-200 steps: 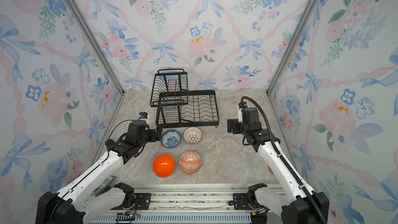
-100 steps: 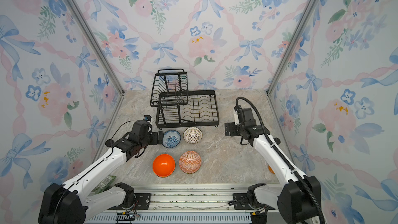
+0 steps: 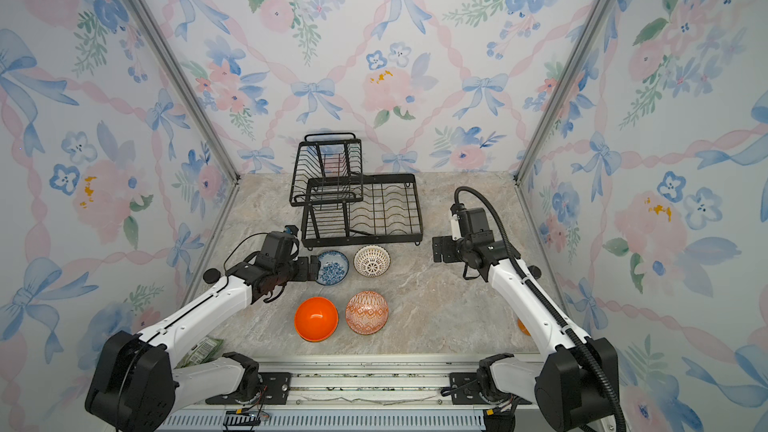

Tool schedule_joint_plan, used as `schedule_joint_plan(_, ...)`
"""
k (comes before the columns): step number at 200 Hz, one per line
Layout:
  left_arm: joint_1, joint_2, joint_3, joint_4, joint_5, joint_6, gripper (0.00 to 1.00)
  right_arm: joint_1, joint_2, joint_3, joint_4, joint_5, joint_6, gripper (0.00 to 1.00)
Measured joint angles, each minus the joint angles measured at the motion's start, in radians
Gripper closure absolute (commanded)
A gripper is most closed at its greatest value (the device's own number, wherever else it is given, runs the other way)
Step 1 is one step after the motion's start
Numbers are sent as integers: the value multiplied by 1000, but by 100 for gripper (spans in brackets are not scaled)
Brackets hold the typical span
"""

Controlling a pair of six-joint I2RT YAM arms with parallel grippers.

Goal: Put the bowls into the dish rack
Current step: 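Move the left gripper to the blue floral bowl while the right advances, then close the left gripper on the rim of the blue floral bowl and lift it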

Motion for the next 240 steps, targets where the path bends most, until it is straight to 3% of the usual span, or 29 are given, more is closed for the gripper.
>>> schedule_joint_plan(41, 14, 43, 0, 35, 36, -9, 11, 0, 0, 0, 2, 0, 0, 3)
schedule_joint_plan(110, 17, 98, -10, 97, 68, -15, 35, 0, 0, 0, 3, 0, 0, 3)
schedule_joint_plan(190, 19, 135, -54, 138, 80, -24, 47, 0, 0, 0, 3, -4, 0, 3)
schedule_joint_plan(240, 26, 168, -61, 164, 92, -31, 61, 0, 0, 0, 3, -4, 0, 3)
